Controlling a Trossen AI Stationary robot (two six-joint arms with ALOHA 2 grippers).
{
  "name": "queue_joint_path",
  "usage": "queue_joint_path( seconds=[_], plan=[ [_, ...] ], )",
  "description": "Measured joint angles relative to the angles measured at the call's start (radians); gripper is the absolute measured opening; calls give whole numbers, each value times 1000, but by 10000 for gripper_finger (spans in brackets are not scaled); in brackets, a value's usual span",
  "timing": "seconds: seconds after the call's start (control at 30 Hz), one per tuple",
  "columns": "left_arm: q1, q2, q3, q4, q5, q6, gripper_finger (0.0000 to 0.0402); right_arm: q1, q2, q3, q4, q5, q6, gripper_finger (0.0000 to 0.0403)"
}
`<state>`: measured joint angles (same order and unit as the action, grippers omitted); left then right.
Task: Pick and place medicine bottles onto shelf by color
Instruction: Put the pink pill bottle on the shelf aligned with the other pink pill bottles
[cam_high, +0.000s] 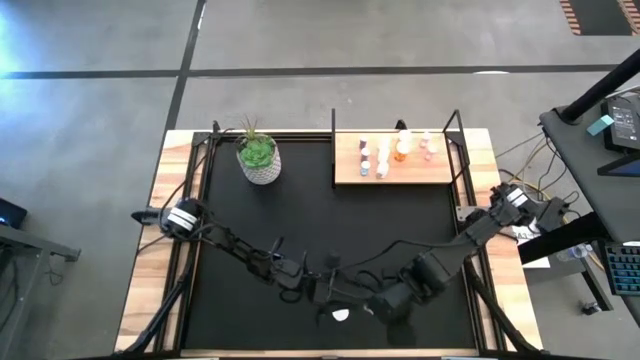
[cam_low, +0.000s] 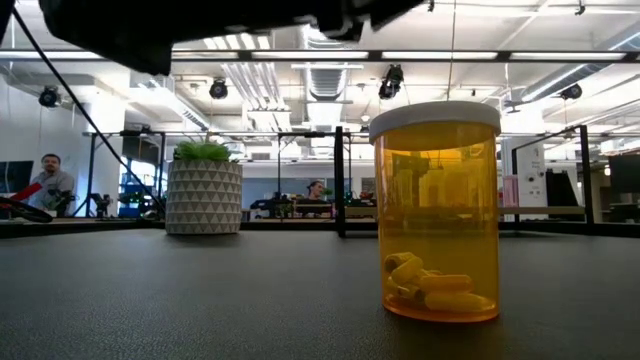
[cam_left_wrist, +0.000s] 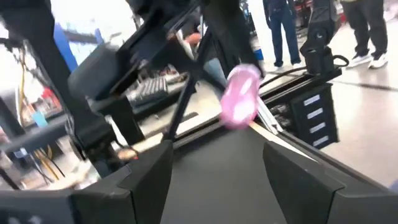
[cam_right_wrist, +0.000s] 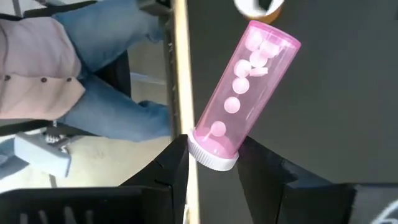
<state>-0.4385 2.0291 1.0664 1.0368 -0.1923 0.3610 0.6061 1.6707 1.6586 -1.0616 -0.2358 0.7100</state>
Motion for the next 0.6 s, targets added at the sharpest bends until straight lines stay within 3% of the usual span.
queue_joint_path(
  seconds=[0.13,0.6],
  plan=[
    [0,0,24,6,-2,70,234,-32,0,2,-29,-12,-31,111],
    [0,-2,52,-23,1,95,230,-107,0,1,-59,-18,-154,111]
  ],
)
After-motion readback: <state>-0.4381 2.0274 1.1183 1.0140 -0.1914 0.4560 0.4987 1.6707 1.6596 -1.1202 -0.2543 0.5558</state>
